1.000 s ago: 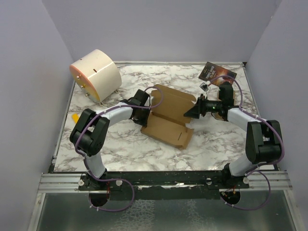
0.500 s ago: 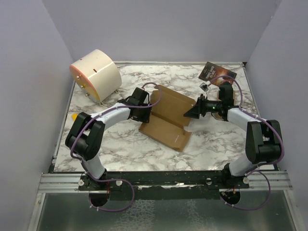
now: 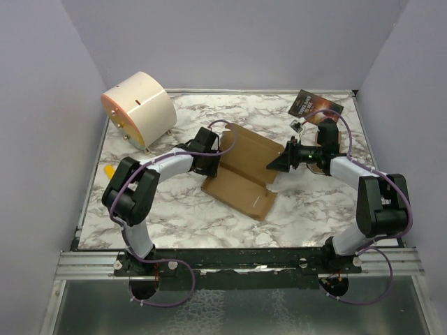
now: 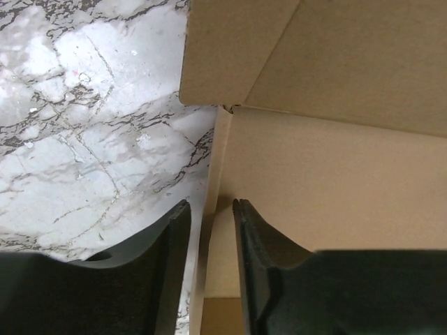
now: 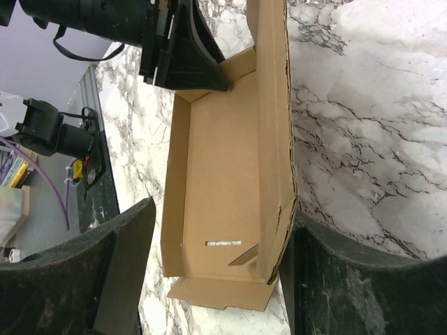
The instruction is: Fold the paper box
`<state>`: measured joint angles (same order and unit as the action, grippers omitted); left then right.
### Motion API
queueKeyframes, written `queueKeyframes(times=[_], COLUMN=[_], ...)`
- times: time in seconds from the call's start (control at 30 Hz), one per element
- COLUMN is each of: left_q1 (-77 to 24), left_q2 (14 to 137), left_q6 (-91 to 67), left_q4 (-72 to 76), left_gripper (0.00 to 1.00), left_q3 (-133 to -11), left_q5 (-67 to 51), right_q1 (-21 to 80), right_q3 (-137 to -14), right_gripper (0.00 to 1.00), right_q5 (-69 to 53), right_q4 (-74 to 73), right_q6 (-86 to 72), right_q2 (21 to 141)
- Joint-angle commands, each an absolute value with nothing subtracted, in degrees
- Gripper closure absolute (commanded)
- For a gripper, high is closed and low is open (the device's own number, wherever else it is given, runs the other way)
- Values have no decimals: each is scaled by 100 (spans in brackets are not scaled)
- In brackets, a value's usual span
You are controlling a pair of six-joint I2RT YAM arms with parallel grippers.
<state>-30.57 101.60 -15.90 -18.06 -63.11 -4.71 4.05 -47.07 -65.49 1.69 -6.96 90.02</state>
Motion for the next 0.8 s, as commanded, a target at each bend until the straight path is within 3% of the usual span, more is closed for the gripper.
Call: queueKeyframes(times=[0.0, 0.1, 0.13, 0.3, 0.4, 0.53, 0.77], left_q1=[-3094, -3099, -3102, -3116, -3112, -3111, -3094], left_q2=[10354, 10380, 10388, 10223, 9914, 9486, 8835], left_q6=[-1475, -1456, -1444, -1438, -1607, -1915, -2059], left_q4=[-1758, -1738, -1732, -1659, -1379, -951, -542], left_gripper=[72, 96, 100, 100, 99, 66, 46], left_q3=[-6534, -6546, -6545, -6383, -6122, -5730, -5269], left_q5=[-197, -86, -32, 351, 542, 568, 732], right_q1=[395, 397, 396, 395, 396, 380, 97], right_q3=[-4700, -4694, -4699, -4726, -4835, -4950, -5091], right_gripper=[34, 34, 34, 33, 19, 4, 0], right_q5=[-6741, -6741, -6741, -6762, -6857, -6738, -6359], right_q4=[220, 220, 218, 199, 27, -272, -758], right_q6=[-606, -606, -606, -591, -455, -167, 418], right_q2=[9035, 9027, 9026, 9016, 8965, 8678, 8274])
